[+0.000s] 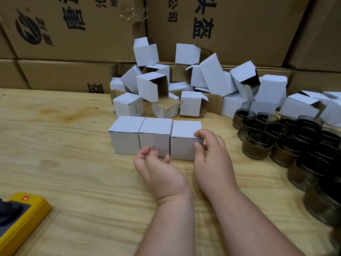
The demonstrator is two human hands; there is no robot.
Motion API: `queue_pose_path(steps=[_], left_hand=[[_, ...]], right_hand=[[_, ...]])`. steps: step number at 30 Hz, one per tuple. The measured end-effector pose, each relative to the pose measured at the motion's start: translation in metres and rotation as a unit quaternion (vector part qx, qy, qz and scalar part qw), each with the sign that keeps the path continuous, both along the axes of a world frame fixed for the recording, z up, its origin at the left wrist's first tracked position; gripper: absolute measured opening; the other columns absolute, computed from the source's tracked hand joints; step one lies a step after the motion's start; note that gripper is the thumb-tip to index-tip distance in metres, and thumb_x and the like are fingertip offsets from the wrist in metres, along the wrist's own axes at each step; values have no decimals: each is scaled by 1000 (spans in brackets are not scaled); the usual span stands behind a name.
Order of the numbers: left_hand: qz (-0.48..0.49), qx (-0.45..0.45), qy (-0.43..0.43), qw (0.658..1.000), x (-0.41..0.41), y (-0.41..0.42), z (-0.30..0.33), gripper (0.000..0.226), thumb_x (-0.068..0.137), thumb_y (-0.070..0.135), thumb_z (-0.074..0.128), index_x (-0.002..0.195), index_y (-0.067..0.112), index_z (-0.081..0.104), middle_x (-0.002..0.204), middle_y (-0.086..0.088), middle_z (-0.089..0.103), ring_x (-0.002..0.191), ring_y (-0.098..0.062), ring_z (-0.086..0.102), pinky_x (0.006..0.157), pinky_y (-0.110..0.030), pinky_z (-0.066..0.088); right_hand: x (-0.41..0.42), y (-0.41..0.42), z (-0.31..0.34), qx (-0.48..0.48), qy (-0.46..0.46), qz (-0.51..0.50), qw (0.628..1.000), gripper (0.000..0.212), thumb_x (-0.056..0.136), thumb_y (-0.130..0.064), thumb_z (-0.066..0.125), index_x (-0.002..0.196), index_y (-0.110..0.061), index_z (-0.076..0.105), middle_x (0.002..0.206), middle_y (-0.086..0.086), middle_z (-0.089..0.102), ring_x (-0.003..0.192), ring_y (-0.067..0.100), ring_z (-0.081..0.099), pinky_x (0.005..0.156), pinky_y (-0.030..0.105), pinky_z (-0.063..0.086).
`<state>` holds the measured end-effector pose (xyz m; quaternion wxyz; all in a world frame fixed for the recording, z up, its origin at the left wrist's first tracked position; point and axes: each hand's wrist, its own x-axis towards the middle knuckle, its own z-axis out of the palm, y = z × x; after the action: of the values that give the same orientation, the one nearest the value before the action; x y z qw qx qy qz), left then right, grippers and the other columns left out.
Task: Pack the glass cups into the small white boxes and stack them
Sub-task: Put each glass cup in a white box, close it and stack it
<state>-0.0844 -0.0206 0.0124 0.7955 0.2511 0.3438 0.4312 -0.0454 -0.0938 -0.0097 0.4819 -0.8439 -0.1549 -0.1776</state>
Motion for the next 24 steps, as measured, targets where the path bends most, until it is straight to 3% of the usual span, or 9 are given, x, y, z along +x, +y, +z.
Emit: queue_pose_path(steps=[3,7,11,15,19,22,24], left_hand=[[3,5,4,1000,0,0,0,23,100,7,42,92,24,55,109,-3,60,99,-14,60,83,-32,52],[1,15,14,1000,0,0,0,23,101,8,42,92,24,55,101,2,60,95,-11,60,80,-31,51],[-6,62,32,998,-1,-2,-1,24,100,9,42,89,25,57,91,7,61,72,3,62,71,-28,48],[-56,132,27,989,-3,-7,-1,27,97,6,39,81,16,58,61,12,64,62,-9,62,59,-27,46],[-109,180,6,978,-6,-16,-2,30,99,6,38,78,13,59,66,6,68,64,-16,66,61,-29,54],[-162,201,-16,966,-8,-22,-1,25,97,14,42,77,11,58,68,-2,69,61,-20,66,59,-29,54],[-188,214,-19,958,-9,-25,-3,21,86,23,44,76,11,58,66,-4,67,59,-21,64,54,-27,53]], right_hand=[[0,-1,0,2,-1,4,1000,30,101,-17,52,118,-42,55,117,-23,46,97,-4,49,75,7,36],[-4,-1,1,31,24,15,999,43,96,-21,55,126,-51,47,119,-29,43,101,-2,56,82,24,48],[-7,-2,4,74,60,12,995,53,89,-26,55,130,-55,38,126,-23,52,92,-6,60,79,29,53],[-3,-5,4,137,112,-48,983,50,85,-23,53,127,-46,41,113,-19,57,81,9,63,72,33,51],[3,-20,5,188,109,-156,964,53,89,-19,51,138,-37,41,85,-14,59,76,1,58,60,21,38],[2,-27,2,164,98,-162,968,56,86,-20,50,139,-38,40,81,-24,61,72,-1,58,57,24,38],[3,-27,1,150,90,-156,972,54,86,-20,50,136,-38,42,77,-19,61,71,1,58,57,25,39]])
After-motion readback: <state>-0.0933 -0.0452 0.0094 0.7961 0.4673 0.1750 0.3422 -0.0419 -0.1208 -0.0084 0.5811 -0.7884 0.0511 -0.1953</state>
